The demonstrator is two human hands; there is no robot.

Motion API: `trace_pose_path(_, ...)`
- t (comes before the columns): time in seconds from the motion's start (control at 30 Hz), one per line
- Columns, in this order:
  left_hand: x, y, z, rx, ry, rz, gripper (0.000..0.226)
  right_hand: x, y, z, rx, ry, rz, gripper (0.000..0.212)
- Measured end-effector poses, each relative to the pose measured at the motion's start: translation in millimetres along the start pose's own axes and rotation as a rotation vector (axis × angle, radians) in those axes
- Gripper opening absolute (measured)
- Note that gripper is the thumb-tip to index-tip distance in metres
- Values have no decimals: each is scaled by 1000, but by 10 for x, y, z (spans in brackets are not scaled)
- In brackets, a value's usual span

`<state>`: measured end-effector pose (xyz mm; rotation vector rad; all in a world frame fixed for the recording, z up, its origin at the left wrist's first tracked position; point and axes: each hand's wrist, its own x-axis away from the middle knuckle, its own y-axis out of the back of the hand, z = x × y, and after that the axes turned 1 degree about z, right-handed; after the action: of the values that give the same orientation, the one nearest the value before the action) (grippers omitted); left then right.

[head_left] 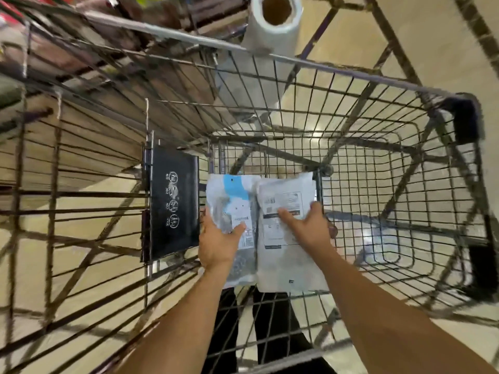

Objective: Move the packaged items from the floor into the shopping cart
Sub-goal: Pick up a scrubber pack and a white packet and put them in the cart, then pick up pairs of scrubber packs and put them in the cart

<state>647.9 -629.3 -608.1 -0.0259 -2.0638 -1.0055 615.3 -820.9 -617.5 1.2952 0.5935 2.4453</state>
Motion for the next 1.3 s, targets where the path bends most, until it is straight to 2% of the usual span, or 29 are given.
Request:
trace_pose_path(0.17,-55,-73,-35,-109,21,-45,95,-72,-103,-38,149,-42,-62,72)
trace_pose_path(0.27,-38,-95,-96,-220,-86,-102,101,-42,-202,4,281,-45,-85,74)
trace_pose_path(0.4,66,-44,-219,-421,-190,-146,117,25,-181,79,495,-67,-173,93)
trace_pose_path(0.5,150,34,-273,-609,-307,-158,105,70,-34,180,596,-51,-179,95)
trace_pose_path(0.63,315,369,-429,-846,-487,-143,71,276,249,468,727,167,-136,75)
trace_pose_path(0.73,500,808,-588,-989,-613,-137,69,526,458,815,847,412,-35,63)
trace_pose_path(0.83,746,1382,-768,-1045,-676,-194,68,869,594,1284,909,612,0,62)
trace_pose_path(1.1,1643,3194,-716,-1033,-624,-549,64,2066,612,2670,1028,1075,-99,67)
trace_pose_path(1.2,1890,3857,-465,-985,-550,-680,65,2594,471,3037,1046,1189,-140,70)
trace_pose_path(1.3,2141,4490,-10,-918,-561,-845,61,3219,188,3347,1035,1332,-192,66)
